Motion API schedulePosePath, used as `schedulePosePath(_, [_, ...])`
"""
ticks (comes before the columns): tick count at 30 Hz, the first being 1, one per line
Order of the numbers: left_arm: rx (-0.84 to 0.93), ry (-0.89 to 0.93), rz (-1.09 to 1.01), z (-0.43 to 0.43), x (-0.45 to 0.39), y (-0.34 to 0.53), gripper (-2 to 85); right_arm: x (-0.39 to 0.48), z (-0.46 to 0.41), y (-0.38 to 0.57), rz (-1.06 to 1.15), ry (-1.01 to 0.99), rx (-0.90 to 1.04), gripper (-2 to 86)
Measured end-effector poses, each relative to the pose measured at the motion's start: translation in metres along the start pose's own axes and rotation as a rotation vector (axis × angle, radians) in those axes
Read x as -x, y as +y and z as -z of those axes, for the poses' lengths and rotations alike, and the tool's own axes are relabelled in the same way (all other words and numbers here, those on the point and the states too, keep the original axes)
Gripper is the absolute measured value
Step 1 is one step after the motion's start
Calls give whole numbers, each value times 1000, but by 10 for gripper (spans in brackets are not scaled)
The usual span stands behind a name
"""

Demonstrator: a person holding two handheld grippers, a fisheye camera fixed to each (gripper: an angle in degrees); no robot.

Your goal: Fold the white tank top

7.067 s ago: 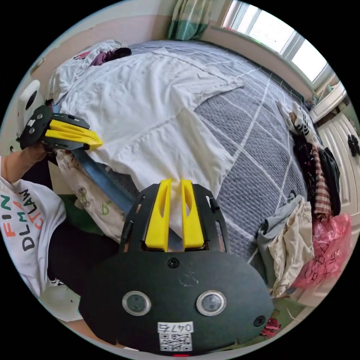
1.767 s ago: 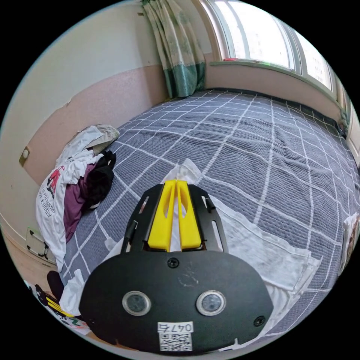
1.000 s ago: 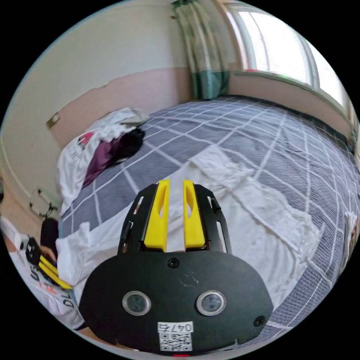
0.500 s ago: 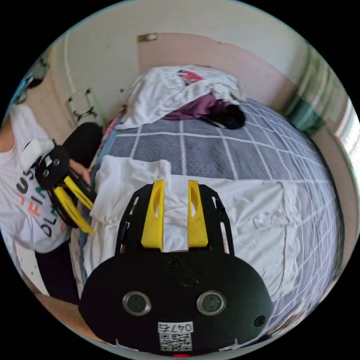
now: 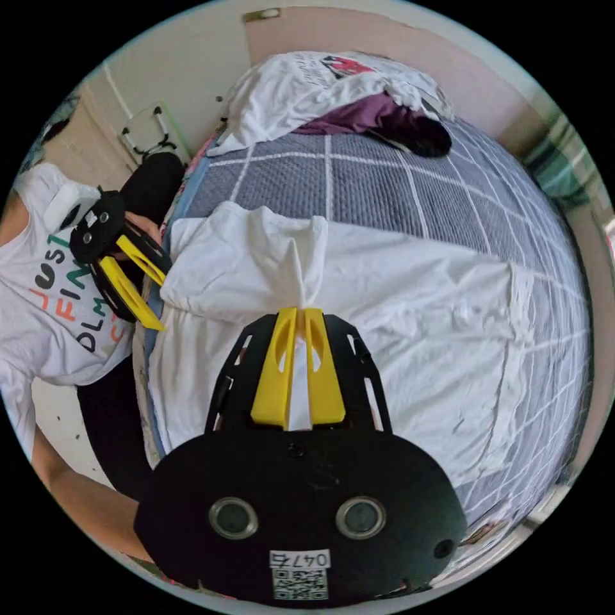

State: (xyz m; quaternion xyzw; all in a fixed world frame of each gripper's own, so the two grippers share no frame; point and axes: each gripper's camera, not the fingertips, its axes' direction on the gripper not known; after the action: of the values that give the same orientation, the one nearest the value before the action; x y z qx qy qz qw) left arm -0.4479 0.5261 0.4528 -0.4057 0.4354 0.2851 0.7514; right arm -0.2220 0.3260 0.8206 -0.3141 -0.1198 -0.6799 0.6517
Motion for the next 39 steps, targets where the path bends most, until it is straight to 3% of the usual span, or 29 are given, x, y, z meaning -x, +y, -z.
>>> schedulePosePath(3, [7, 35, 19, 5, 0, -1, 113, -3, -19, 24, -105, -63, 33, 35])
schedulePosePath(8, [-50, 46, -17, 39, -11, 2, 111, 9, 22, 42, -171, -15, -172, 45])
schedulePosePath(10, [-101, 55, -13, 54, -9, 3, 105, 27, 37, 30, -115, 35, -240, 17])
schedulePosePath(13, [-189, 95, 15, 72, 2, 3, 93, 51, 24, 6, 0, 112, -180, 5])
schedulePosePath(17, [-254, 236, 12, 55, 13, -9, 83, 64, -13, -3, 120, 7, -96, 0])
schedulePosePath(20, [-97, 265, 116, 12, 23, -19, 81, 54, -37, 12, 80, 51, -15, -2])
schedulePosePath(22, [-50, 291, 165, -2, 22, -17, 84, 35, -33, 36, -46, -45, -91, -4])
schedulePosePath(26, [-63, 272, 150, 6, 5, -21, 87, 52, -11, 69, -43, -46, -269, -4])
schedulePosePath(28, [-64, 271, 150, 9, -1, -24, 87, 59, -29, 86, -79, -44, -197, -1])
schedulePosePath(30, [-55, 234, 120, 17, -13, -27, 85, 62, -42, 101, -114, -46, -138, 4])
schedulePosePath(33, [-109, 69, -38, 51, -56, -35, 79, 70, 4, 154, -197, -12, -412, 13])
schedulePosePath(36, [-204, 115, -171, 68, -100, -48, 92, 68, 63, 240, -331, 25, -552, 20])
schedulePosePath(39, [-189, 147, -309, 48, -148, -73, 137, 78, 103, 335, -503, 131, -488, 25])
